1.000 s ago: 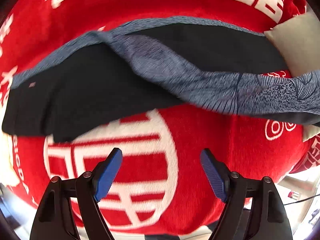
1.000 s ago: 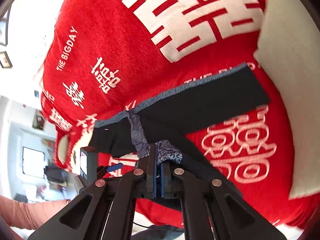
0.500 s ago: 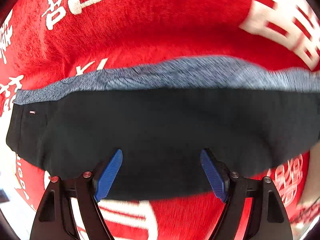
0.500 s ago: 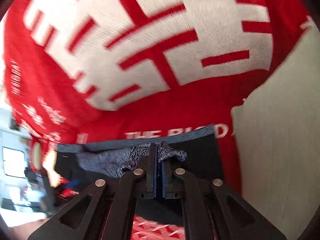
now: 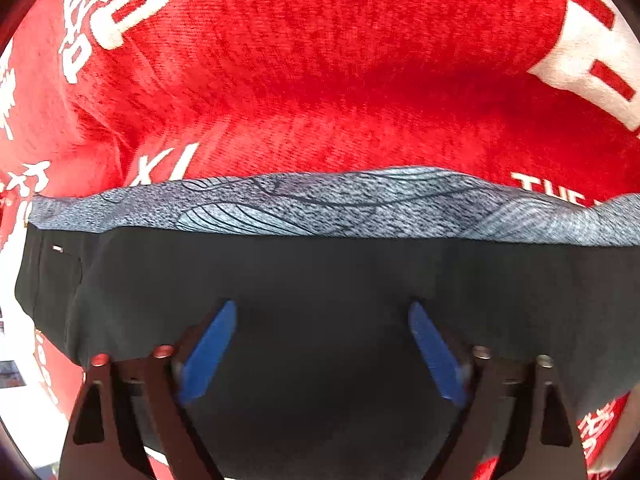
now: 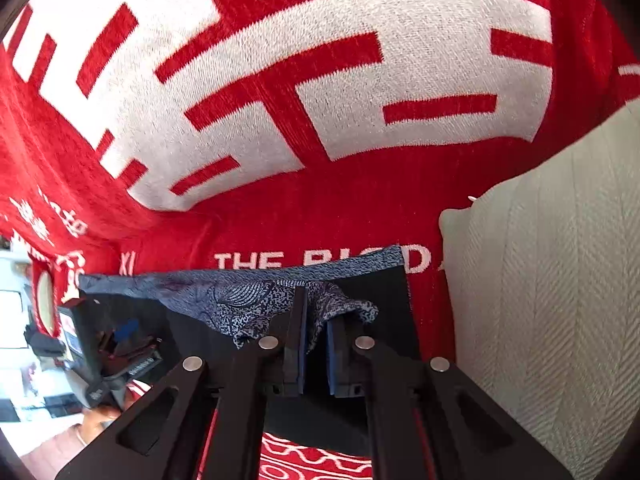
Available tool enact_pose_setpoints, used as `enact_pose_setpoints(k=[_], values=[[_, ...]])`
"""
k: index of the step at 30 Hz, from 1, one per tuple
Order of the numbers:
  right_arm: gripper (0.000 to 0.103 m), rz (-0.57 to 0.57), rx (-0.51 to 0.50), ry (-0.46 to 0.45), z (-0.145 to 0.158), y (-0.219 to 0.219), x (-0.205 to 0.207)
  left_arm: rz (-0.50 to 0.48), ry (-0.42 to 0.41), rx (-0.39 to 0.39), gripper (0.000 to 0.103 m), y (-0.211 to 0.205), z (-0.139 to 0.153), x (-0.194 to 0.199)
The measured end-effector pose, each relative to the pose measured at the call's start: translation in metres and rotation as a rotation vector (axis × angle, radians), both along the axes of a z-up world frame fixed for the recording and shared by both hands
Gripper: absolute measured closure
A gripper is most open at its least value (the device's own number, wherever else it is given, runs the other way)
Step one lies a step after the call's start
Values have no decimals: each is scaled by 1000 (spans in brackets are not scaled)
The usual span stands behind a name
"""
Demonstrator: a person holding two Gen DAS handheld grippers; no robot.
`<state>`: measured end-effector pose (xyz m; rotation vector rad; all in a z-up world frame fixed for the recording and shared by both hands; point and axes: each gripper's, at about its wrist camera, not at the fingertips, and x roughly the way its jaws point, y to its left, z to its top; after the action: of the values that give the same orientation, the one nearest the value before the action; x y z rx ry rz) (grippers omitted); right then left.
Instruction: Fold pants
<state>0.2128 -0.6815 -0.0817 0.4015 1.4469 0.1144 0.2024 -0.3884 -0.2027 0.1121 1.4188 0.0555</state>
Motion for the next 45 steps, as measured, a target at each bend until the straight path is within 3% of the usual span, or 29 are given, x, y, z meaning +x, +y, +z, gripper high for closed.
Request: enact_pose_setpoints(k=[2,5,10,16,19,21,24,26,27,29,32,36,39,42,44,45], values=[[82,-6,1,-9,1,1,-7,10,1,-13,11,3,-2,0],[1,-4,1,-23,0,0,-24,2,-8,-22,11,6,-3,-1],[1,31,-23,-61,1,17,-34,-3,-12,-23,11,13,-4,-3],[1,16,5,-82,7,23,-46,-49,-53,-10,11,-1,16,-4],[2,27,-11,-43,-15,35,-48,-47,-15,33,10,-3,1,4],[2,52,-63,-14,-36,42,-47,-5,-36,32,0,3,-6,8],[3,67,-133,84,-74,44,-48,36,-39,-27,0,20,-9,19],[3,100,-166,40,-72,49,-50,48,-67,-3,0,32,-6,27],[3,129,-193,46,-72,55,-51,68,-88,46,0,42,-4,33],[2,165,-230,45,-70,62,-55,132,-71,84,0,62,-3,43],[2,173,-217,23,-59,70,-60,224,-73,21,0,89,9,44],[2,178,-184,-53,-47,93,-51,153,-51,74,0,77,2,38],[0,187,-208,-53,-61,119,-31,165,-72,103,0,62,-9,36],[0,206,-327,7,-96,137,-22,202,-93,94,0,61,-9,28],[0,204,-386,-56,-91,147,-20,200,-98,74,0,63,-7,29],[0,186,-382,-44,-93,146,-19,195,-100,69,0,62,-6,29]])
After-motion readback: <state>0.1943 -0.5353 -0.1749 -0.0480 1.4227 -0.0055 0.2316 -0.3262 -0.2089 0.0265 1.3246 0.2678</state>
